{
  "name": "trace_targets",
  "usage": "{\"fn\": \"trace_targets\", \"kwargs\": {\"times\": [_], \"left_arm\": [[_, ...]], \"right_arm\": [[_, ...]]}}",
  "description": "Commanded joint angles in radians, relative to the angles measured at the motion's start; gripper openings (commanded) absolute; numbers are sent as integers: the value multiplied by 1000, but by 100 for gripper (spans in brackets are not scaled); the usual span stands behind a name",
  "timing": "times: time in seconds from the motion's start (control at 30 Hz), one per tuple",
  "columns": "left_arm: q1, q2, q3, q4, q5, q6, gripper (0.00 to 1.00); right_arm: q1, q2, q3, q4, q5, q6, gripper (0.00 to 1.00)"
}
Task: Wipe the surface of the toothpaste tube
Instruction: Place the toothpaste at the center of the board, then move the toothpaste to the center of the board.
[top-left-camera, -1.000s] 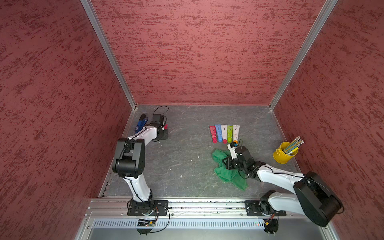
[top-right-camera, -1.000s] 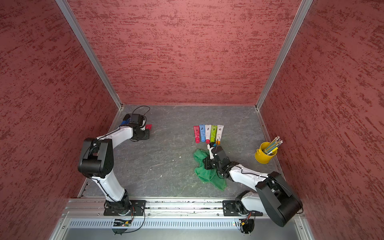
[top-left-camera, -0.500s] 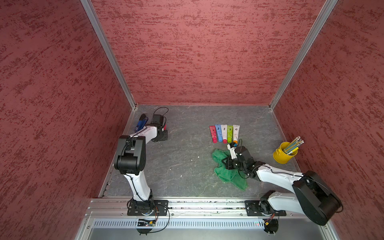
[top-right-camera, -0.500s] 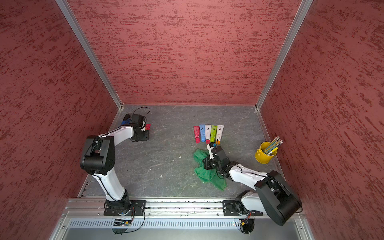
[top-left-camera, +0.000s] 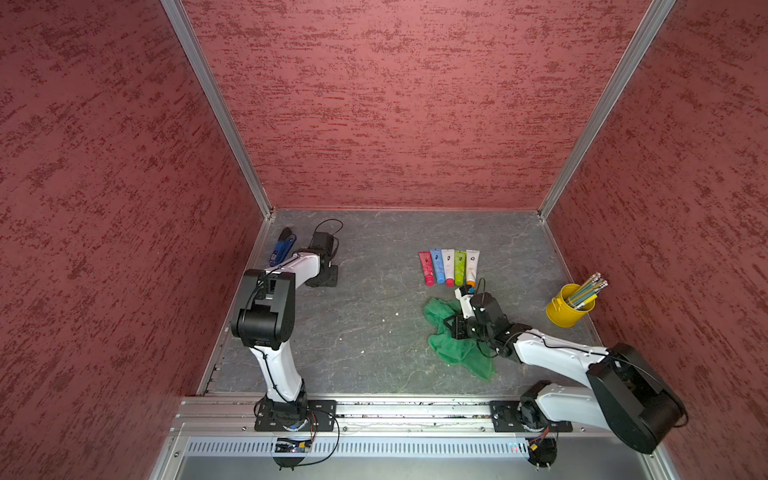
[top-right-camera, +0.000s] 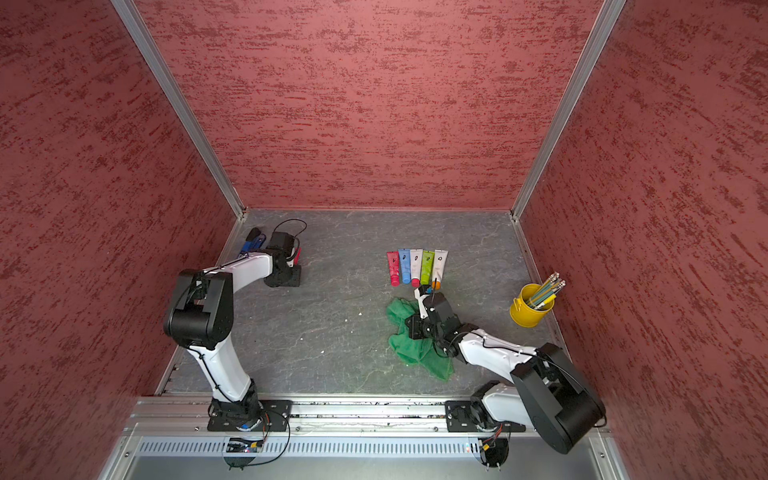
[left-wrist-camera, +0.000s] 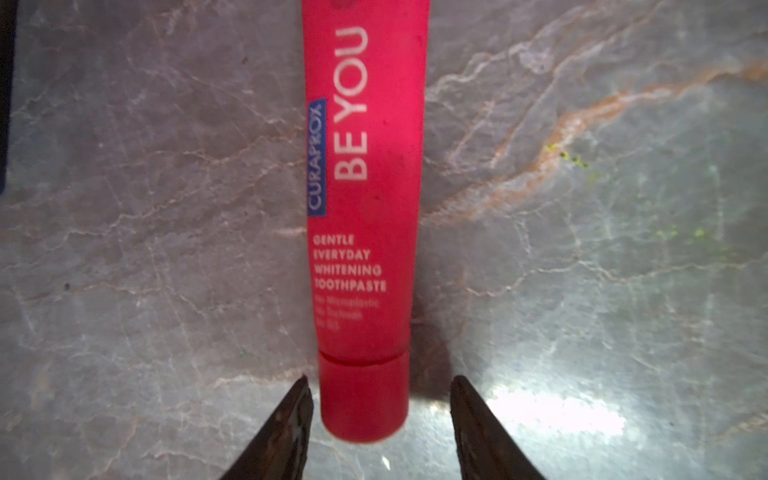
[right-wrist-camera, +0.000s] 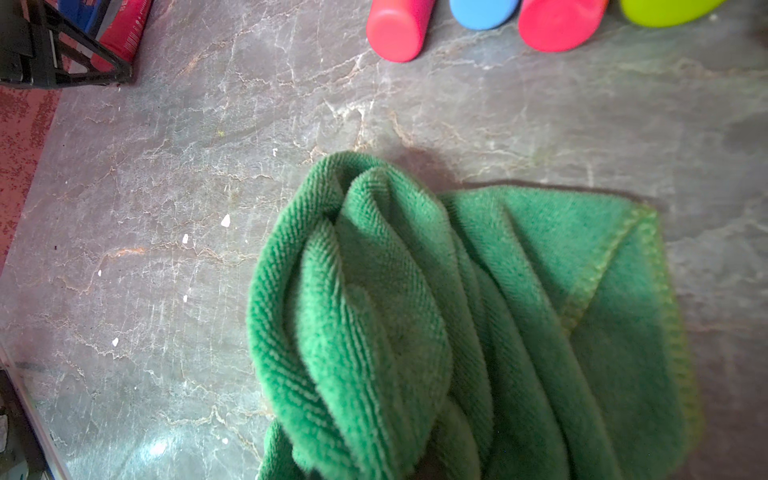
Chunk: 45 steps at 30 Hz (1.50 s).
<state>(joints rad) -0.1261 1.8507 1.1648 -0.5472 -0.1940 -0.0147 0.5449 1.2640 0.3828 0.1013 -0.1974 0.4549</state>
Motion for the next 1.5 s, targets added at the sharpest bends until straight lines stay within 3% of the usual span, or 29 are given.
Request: {"fn": "trace_targets", "kwargs": {"times": [0.0, 0.07, 0.13, 0.23, 0.3, 0.53, 0.87, 1.03, 1.37, 1.47], "left_arm": [[-90, -97, -10, -39, -70, -85, 56], [-165, -146, 0, -75, -129, -184, 56], [-252, -184, 14, -78, -114, -276, 58], [-366, -191, 62, -29, 5, -394, 63], [-423, -146, 118, 23, 74, -456, 64], [-576, 158, 417, 3, 105, -531, 65], [-608, 382, 606, -18, 143, -563, 62], [-626, 440, 686, -107, 54, -536, 56], [-628, 508, 751, -155, 94, -500, 55], [-627, 517, 762, -195, 79, -485, 45]], "right_arm": [[-5, -16, -11, 23, -7, -15, 0], [-5, -5, -7, 25, -9, -16, 0], [-5, 3, -3, 24, -10, -18, 0], [-5, -6, -5, 25, -7, -18, 0], [-5, -20, -12, 26, -4, -17, 0], [-5, -18, -12, 28, 4, -15, 0], [-5, -18, -12, 32, 6, -16, 0], [-5, -21, -15, 31, 3, -16, 0], [-5, -18, -13, 33, -1, -16, 0], [-5, -19, -13, 33, -2, -16, 0]]}}
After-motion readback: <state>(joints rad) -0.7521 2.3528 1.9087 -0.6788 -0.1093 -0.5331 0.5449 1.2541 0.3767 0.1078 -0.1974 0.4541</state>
